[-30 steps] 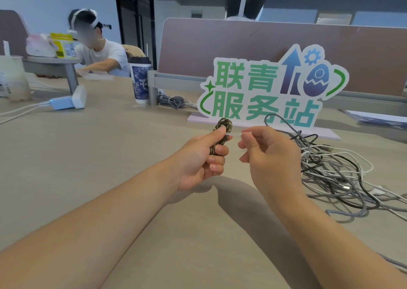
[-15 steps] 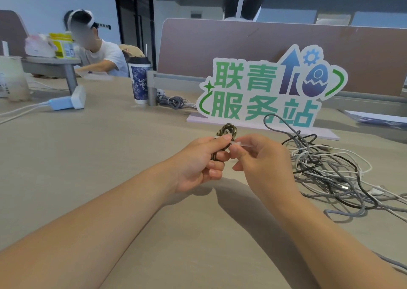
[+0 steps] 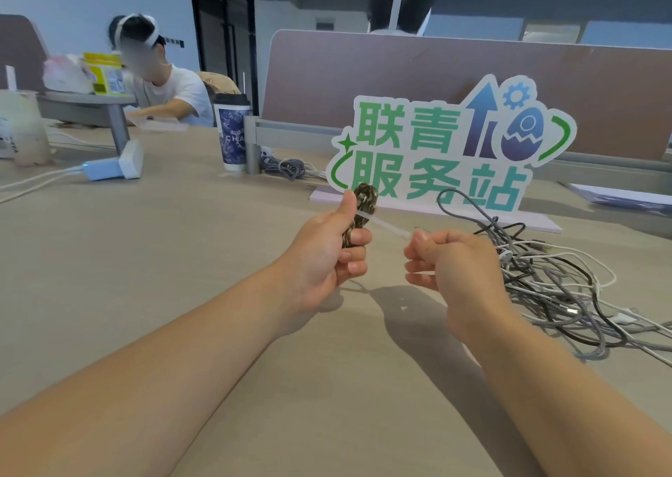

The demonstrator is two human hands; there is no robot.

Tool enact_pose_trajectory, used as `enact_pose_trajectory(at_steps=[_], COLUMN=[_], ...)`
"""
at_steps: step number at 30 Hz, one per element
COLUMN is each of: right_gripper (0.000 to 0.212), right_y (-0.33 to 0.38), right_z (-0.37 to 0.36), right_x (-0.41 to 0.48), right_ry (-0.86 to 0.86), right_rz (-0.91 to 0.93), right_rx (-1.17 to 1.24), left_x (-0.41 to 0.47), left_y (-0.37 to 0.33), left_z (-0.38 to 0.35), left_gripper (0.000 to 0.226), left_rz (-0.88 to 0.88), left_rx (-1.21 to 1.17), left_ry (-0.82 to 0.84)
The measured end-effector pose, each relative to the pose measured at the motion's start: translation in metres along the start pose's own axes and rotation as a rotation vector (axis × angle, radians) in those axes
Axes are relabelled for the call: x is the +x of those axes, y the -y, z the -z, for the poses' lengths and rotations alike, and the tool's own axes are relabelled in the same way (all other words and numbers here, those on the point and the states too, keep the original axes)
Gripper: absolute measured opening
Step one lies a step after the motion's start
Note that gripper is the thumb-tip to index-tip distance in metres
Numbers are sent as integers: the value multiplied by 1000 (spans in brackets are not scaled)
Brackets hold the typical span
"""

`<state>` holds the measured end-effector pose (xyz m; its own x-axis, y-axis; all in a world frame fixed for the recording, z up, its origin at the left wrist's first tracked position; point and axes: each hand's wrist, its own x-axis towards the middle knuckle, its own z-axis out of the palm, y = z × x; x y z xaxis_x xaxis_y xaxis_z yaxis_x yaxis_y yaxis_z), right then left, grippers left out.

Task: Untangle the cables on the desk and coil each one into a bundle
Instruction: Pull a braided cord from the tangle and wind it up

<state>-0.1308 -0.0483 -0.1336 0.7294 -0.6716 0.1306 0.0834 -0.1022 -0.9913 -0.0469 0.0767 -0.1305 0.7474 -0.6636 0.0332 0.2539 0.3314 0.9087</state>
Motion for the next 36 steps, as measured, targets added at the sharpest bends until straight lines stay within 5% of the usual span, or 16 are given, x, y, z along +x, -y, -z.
enact_pose_trajectory(at_steps=[8, 14, 22, 31, 33, 36], right_gripper=[17, 14, 17, 19, 22, 30], right_y=[-3, -6, 5, 11, 10, 3], right_z=[13, 21, 13, 5, 2, -3], right_x=[16, 16, 17, 5, 3, 4], right_ry=[-125, -116, -7, 86, 144, 157], right_rz=[-21, -24, -350, -477, -442, -329], right_rx=[-142, -126, 772, 1135, 1038, 572], left_x=[4, 3, 2, 1, 2, 1], left_y=[-14, -2, -3, 1, 0, -1], left_z=[9, 6, 4, -2, -1, 1], left_gripper=[23, 40, 45, 46, 46, 44], left_rz=[-42, 88, 119, 168, 163, 176], left_rx=[-79, -88, -244, -279, -309, -352], left_ry=[-80, 32, 210, 356, 353, 403])
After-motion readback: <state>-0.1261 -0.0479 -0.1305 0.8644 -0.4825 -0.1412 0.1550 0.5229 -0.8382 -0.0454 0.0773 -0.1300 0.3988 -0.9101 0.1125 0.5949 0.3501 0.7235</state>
